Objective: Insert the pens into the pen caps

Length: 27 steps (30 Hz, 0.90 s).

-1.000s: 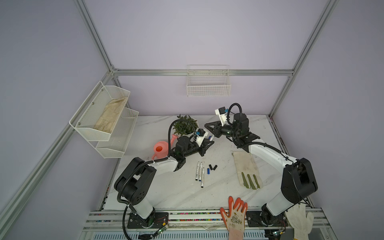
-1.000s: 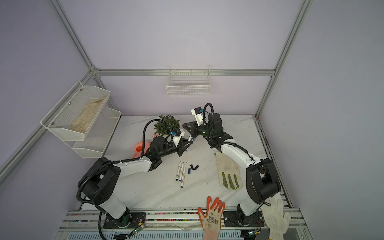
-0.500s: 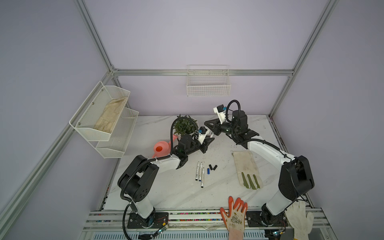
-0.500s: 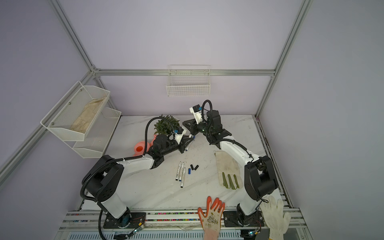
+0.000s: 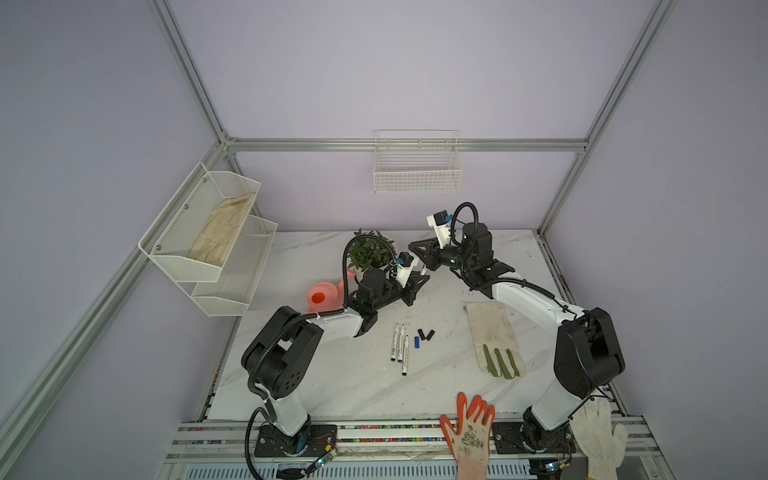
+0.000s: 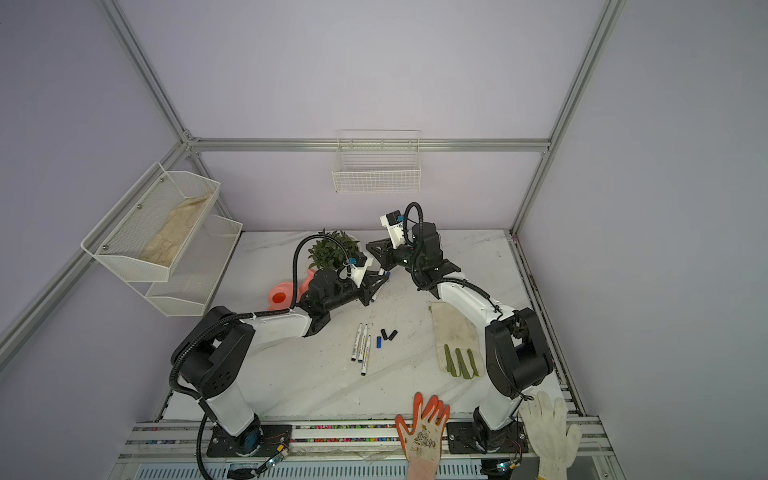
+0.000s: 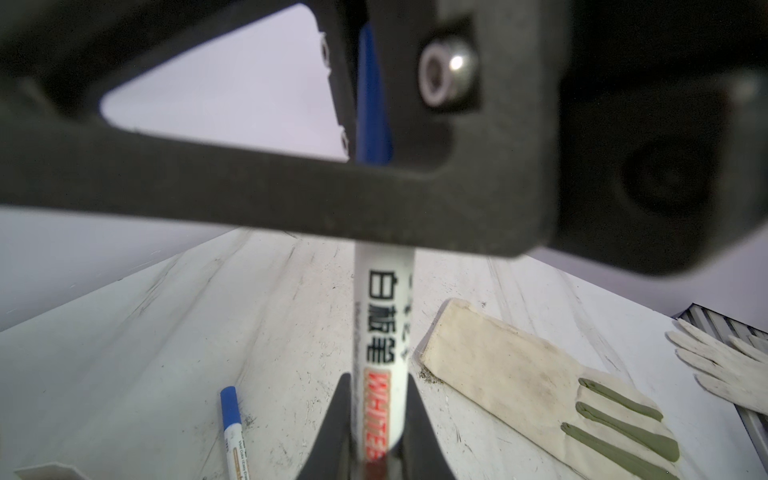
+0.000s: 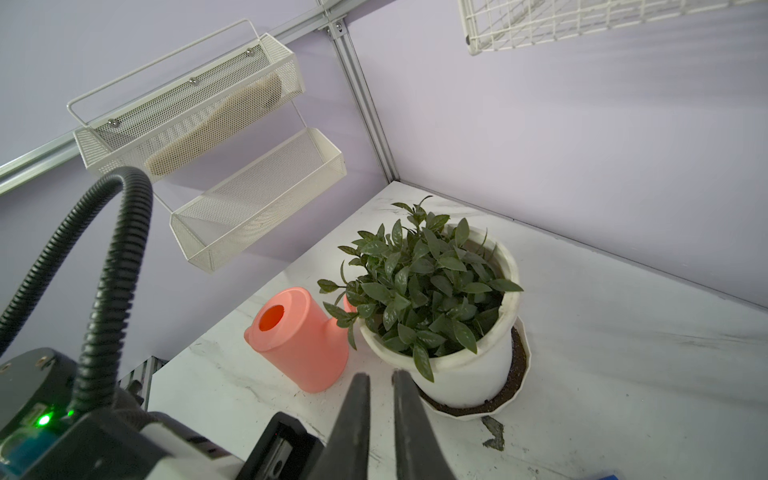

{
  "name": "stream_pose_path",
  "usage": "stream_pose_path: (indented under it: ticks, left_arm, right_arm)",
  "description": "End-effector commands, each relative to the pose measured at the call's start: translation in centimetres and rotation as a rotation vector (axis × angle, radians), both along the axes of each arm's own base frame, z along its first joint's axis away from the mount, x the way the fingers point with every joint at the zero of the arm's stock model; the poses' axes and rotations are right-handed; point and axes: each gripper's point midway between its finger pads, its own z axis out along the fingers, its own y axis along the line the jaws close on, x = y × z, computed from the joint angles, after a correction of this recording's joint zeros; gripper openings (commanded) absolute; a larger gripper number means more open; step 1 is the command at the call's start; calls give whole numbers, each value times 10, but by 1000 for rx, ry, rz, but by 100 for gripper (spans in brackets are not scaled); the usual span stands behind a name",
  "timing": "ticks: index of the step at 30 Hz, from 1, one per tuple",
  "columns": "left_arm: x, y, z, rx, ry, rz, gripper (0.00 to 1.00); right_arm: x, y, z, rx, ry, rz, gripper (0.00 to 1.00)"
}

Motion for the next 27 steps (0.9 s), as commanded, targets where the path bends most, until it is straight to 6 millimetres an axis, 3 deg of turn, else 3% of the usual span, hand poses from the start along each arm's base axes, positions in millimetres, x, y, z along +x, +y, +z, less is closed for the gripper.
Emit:
stream_pose_path:
  ticks: [1,5,10,14,18,19,22,27]
  left_arm:
    - [-7,163,333,-704,-672,431,0]
    - [-1,125,272,-528,-533,356,0]
    - [-11,71,184,-315,-383,276,0]
    - [-23,43,120,-200,-264,206,0]
    - [-35,28,66,-135,-152,167,0]
    - [-37,26,54,-122,-127,156,0]
    - [-44,16,23,-79,-74,112,0]
    - [-46,12,-14,-19,-18,90,0]
  right_arm:
    - [-77,-12,-110,-94,554,158,0]
    - [-68,-18,-89,-15,530,149,0]
    - [-65,-17,-84,12,529,138,0]
    - [-60,-17,-74,25,504,122,0]
    - [-51,-19,-59,27,455,83,0]
    - [-47,-21,-57,27,446,61,2]
    - [-36,-29,-49,37,418,3,30]
    - [-9,-52,-22,102,345,-134,52]
